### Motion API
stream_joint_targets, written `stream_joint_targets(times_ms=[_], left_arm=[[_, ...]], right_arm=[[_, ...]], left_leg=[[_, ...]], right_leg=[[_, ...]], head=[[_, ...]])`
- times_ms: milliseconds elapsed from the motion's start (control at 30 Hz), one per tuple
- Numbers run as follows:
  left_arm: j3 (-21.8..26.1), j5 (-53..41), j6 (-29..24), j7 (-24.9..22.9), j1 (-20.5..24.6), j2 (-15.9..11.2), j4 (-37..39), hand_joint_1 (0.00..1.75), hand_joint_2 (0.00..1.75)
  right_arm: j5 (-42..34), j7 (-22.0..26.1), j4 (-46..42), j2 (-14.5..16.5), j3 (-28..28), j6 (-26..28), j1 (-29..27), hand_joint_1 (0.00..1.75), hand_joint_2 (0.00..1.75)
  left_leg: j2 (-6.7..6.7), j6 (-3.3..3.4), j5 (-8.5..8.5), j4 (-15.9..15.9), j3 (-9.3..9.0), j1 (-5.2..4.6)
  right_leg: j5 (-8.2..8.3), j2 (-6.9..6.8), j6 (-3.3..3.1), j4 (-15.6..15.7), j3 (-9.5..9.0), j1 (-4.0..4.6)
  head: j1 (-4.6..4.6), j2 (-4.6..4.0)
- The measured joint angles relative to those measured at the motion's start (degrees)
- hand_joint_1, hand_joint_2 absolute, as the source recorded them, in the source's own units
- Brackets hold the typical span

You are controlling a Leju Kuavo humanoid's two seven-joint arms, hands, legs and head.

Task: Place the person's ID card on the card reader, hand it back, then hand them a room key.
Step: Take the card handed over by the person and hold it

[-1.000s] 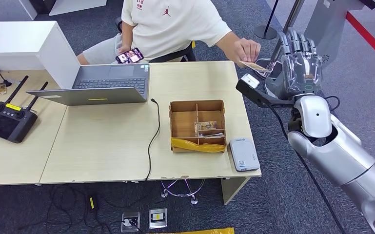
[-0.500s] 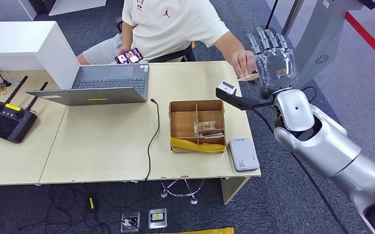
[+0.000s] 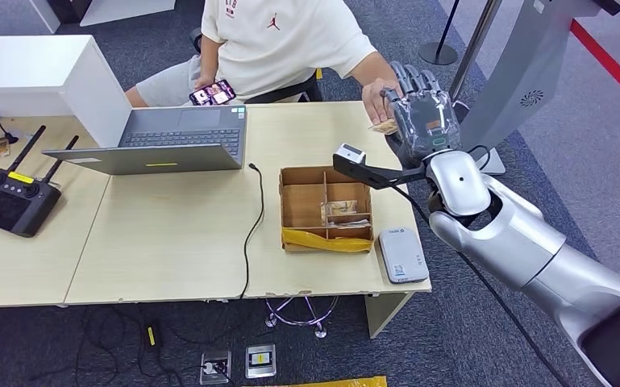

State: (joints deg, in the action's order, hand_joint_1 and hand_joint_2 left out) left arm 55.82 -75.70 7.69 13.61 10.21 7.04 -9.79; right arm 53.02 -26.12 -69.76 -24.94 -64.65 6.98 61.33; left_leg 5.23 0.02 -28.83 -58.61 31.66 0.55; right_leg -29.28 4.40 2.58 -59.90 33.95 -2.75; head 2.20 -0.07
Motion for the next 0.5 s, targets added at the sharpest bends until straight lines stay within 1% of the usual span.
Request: stream_joint_targets(times_ms=[300, 500], left_arm=[[1.4, -1.6, 0.0, -0.1, 0.0, 0.0, 0.0, 0.00, 0.00], [1.8, -2.5, 0.0, -0.5, 0.1, 0.0, 0.0, 0.00, 0.00]], right_arm=[[-1.7, -0.2, 0.8, 0.1, -2.2, -0.2, 0.3, 1.75, 1.75], [-2.1, -0.4, 0.9, 0.1, -2.4, -0.2, 0.3, 1.75, 1.75]], left_leg=[[-0.04, -0.02, -0.02, 0.0, -0.04, 0.00], [-0.11, -0.03, -0.02, 0.0, -0.07, 0.00]], right_leg=[[0.00, 0.02, 0.00, 0.0, 0.00, 0.00], [0.00, 0.12, 0.00, 0.0, 0.01, 0.01]], head=[[0.01, 0.00], [0.01, 0.00]])
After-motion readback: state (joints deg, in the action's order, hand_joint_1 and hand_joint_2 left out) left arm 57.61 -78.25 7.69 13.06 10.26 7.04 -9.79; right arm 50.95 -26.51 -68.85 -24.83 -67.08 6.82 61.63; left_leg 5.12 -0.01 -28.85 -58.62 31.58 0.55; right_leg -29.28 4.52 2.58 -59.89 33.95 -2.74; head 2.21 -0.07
